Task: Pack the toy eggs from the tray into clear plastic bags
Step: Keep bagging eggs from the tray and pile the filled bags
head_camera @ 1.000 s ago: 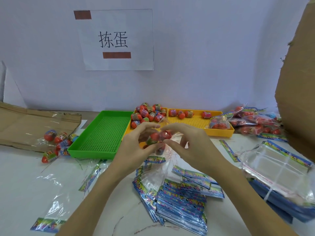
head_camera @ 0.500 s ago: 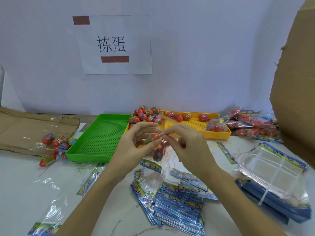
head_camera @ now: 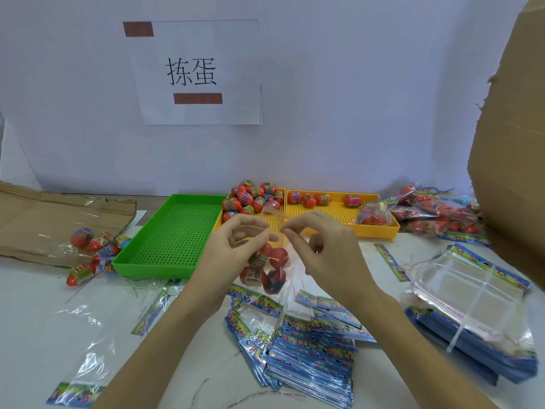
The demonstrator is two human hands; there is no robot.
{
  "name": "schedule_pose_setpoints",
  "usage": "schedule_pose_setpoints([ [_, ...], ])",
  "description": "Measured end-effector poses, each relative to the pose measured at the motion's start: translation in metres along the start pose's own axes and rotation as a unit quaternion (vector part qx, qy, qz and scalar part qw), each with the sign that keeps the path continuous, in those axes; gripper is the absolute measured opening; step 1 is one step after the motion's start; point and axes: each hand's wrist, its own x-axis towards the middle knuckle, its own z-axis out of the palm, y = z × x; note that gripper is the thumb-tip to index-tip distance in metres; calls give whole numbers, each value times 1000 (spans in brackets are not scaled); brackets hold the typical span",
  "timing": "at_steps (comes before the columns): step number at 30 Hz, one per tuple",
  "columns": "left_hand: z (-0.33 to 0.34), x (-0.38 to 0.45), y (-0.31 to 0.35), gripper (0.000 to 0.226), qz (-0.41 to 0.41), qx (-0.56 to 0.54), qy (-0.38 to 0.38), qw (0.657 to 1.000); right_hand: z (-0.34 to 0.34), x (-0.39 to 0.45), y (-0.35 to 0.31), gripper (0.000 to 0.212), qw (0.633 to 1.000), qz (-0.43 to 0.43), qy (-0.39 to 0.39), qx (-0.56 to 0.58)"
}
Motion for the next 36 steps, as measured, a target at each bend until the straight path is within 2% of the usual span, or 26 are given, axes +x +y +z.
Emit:
schedule_pose_setpoints([
  [6, 6, -3, 0, 16, 59, 57, 50, 995, 0, -1, -4, 13, 997, -12, 18, -69],
  [12, 16, -9, 4, 12, 125, 83, 45, 988, 5, -4, -17, 19, 992, -52, 90, -66],
  [15, 19, -11, 7, 11, 135, 43, 57, 988, 6, -5, -20, 18, 990, -63, 120, -39],
  [18, 20, -12, 8, 13, 148, 39, 65, 986, 7, -6, -20, 16, 991, -62, 112, -31],
  [23, 20, -13, 4, 14, 181, 100, 59, 976, 8, -6, -17, 14, 990, -69, 117, -40],
  [29, 19, -13, 3, 21, 275, 232, 72, 930, 5, -3, -13, 13, 990, -78, 108, -38],
  [36, 15, -10, 1, 16, 306, 265, 70, 912, 1, 0, -3, 8, 989, -93, 89, -69],
])
